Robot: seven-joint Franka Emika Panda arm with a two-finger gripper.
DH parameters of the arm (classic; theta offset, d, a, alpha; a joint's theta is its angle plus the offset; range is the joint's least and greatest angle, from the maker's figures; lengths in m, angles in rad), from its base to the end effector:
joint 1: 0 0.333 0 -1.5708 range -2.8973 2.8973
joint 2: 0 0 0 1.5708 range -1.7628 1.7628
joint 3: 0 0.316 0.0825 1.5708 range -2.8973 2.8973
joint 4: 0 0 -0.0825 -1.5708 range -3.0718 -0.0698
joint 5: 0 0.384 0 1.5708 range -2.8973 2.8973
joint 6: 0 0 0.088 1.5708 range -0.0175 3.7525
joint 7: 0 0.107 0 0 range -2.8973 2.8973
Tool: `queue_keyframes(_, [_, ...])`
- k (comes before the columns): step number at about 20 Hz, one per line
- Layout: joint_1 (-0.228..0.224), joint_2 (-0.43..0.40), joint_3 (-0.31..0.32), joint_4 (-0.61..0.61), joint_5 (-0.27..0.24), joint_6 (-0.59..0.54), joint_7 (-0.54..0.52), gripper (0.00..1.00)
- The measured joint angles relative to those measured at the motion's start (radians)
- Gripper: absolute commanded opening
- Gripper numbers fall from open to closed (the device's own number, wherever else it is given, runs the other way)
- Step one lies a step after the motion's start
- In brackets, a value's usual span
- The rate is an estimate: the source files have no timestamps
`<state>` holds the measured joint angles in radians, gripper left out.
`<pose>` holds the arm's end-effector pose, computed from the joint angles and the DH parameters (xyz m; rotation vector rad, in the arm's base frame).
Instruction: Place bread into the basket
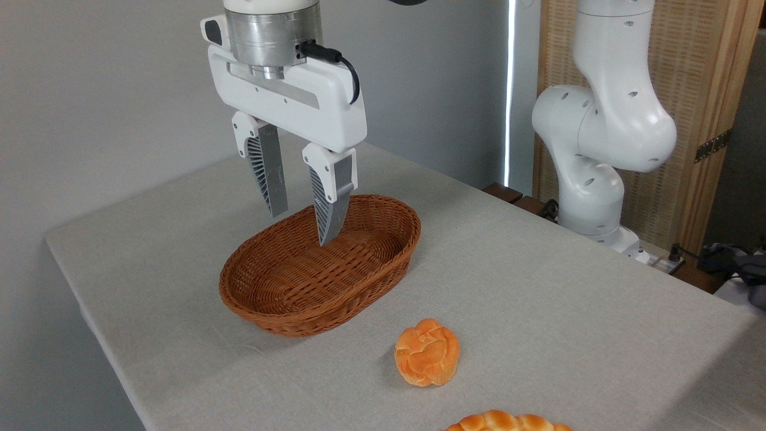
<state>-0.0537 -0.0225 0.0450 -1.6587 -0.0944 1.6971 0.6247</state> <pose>0.5582 -0.0135 0.6070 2.9184 -0.9418 0.1332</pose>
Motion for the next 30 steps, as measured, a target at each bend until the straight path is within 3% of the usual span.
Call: queue_keyframes(30, [-0.006, 0.002, -0.009, 0.0, -0.018, -0.001, -0.001, 1.0])
